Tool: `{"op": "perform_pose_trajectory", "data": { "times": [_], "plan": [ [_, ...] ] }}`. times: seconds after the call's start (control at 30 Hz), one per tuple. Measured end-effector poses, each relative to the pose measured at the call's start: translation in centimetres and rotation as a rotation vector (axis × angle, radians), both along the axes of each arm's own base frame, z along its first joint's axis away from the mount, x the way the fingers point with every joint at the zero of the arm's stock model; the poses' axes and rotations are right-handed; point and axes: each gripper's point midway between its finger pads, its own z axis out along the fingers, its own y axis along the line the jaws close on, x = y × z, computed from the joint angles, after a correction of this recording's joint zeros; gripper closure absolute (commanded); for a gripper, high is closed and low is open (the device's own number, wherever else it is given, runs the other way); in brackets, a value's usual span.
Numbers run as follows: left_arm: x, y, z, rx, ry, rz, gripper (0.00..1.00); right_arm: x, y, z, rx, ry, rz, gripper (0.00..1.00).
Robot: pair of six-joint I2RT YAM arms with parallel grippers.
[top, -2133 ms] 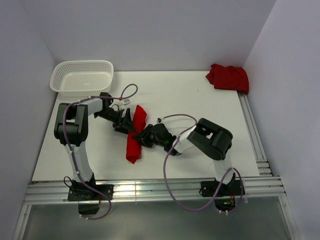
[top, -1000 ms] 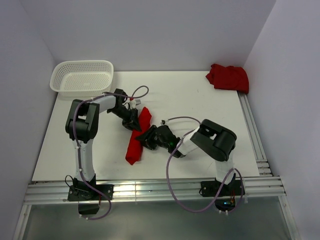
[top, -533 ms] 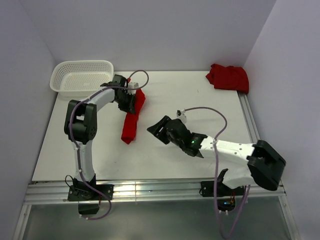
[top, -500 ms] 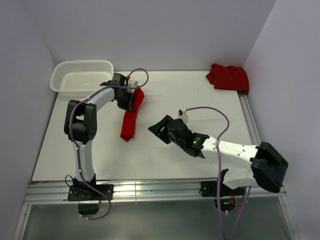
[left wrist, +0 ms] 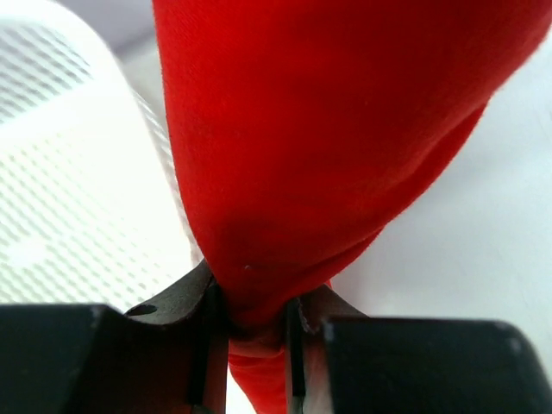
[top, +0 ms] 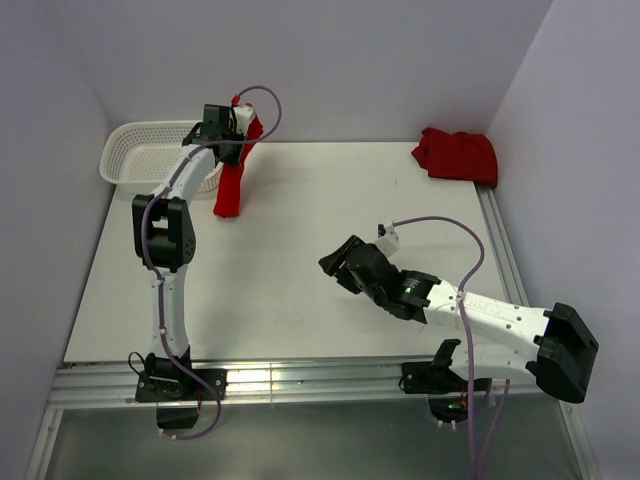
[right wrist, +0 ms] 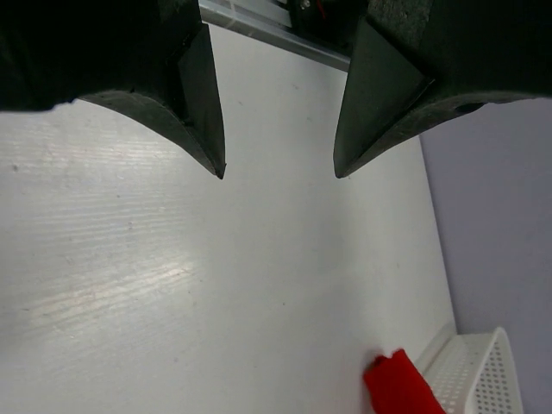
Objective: Roll the t-shirts
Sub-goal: Place the rolled tshirt into the container
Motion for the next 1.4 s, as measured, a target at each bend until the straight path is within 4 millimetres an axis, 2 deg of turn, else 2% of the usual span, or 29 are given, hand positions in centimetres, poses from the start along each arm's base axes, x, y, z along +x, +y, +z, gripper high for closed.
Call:
{"op": "perform_pose_trajectory", "data": {
  "times": [0.1, 0.33, 0.5, 0.8, 1.13, 1.27, 1.4],
  "plan": [
    [2.2, 0.8, 2.2, 0.009, -0.086, -0.005, 1.00, -0.5, -0.3, -0.6, -0.030, 0.015, 0.001, 0.39],
    [4.3, 1.2, 4.5, -0.045, -0.200, -0.029, 1.00, -0.8, -0.7, -1.7, -0.083, 0.044, -0.001, 0.39],
    [5.2, 1.2, 6.4, -0.127, -0.258, -0.050, 1.00, -0.5, -0.5, -2.2, -0.109, 0.057, -0.006, 0.39],
    [5.7, 3.7, 12.2, -0.364, -0.355, -0.058, 1.00, -0.6, -0.6, -3.5, -0.149, 0.084, -0.006, 0.39],
    [6.0, 5.6, 18.1, -0.553, -0.453, -0.053, 1.00, -0.7, -0.7, -3.6, -0.148, 0.091, -0.011, 0.39],
    [5.7, 6.0, 18.9, -0.603, -0.460, -0.089, 1.00, -0.7, -0.8, -3.9, -0.147, 0.099, -0.016, 0.39],
    [5.1, 6.2, 16.8, -0.652, -0.404, -0.109, 1.00, -0.9, -1.0, -4.4, -0.156, 0.109, -0.018, 0.39]
  ]
}}
